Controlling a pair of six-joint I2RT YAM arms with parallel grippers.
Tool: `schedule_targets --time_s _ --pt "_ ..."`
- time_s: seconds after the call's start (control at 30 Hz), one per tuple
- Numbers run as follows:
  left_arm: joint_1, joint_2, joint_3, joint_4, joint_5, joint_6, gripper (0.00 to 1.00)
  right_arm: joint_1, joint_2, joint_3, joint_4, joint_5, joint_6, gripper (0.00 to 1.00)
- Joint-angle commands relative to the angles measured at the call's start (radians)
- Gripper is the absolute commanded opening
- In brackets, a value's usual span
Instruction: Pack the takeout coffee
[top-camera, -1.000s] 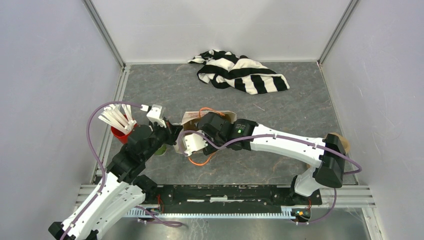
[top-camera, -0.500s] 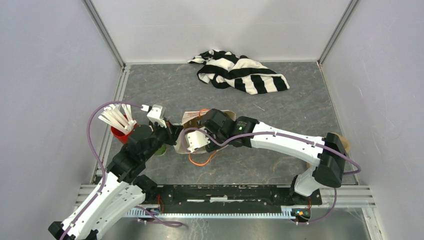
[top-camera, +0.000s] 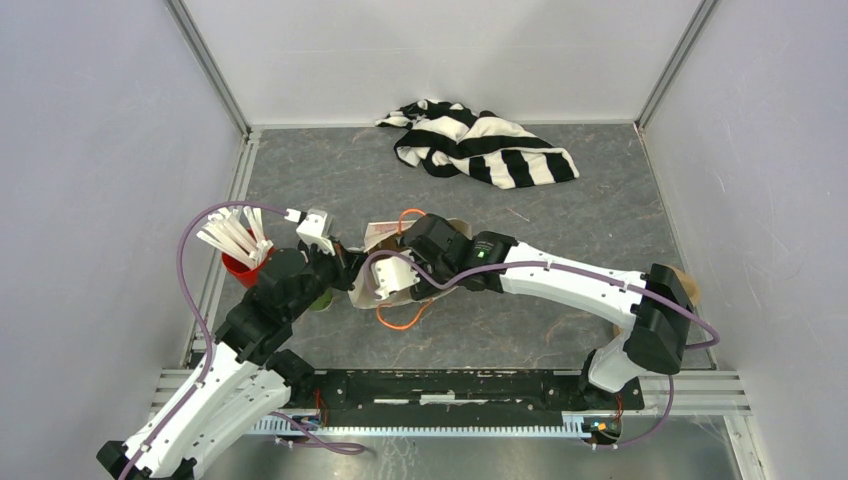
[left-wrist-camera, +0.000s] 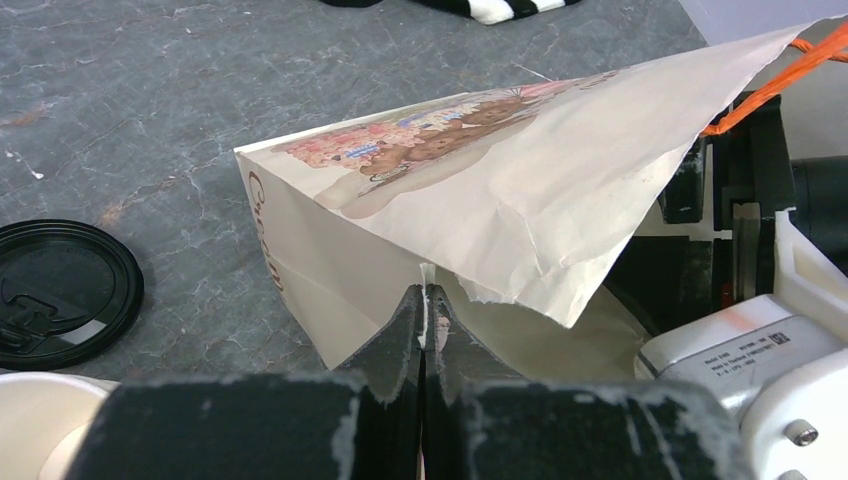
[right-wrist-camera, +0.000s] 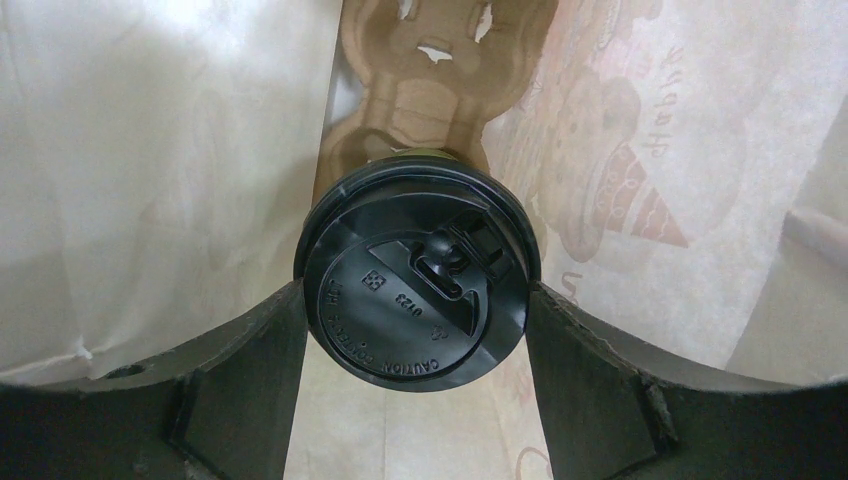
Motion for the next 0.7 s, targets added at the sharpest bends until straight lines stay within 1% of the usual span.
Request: schedule_targets --time_s 0.0,0.33,0.4,0.67 --pt "-0.003 0.010 0.016 0.000 0.015 -0.035 0.02 -0.014 0.008 -0.007 0.051 -0.014 0.003 0.16" --pt "-0.003 0.023 0.028 -0.004 0.011 -0.035 0.02 -0.034 0.026 0.015 0.049 0.001 0.005 0.16" --pt "-0.003 0.027 0.028 -0.005 0.009 -0.035 0.02 -0.038 0.018 -0.003 0.073 0.016 -0.005 0.16" --pt "-0.003 0.042 0.038 -0.013 0.004 -0.042 0.02 -0.054 0.024 -0.060 0.159 -0.018 -0.026 0.17"
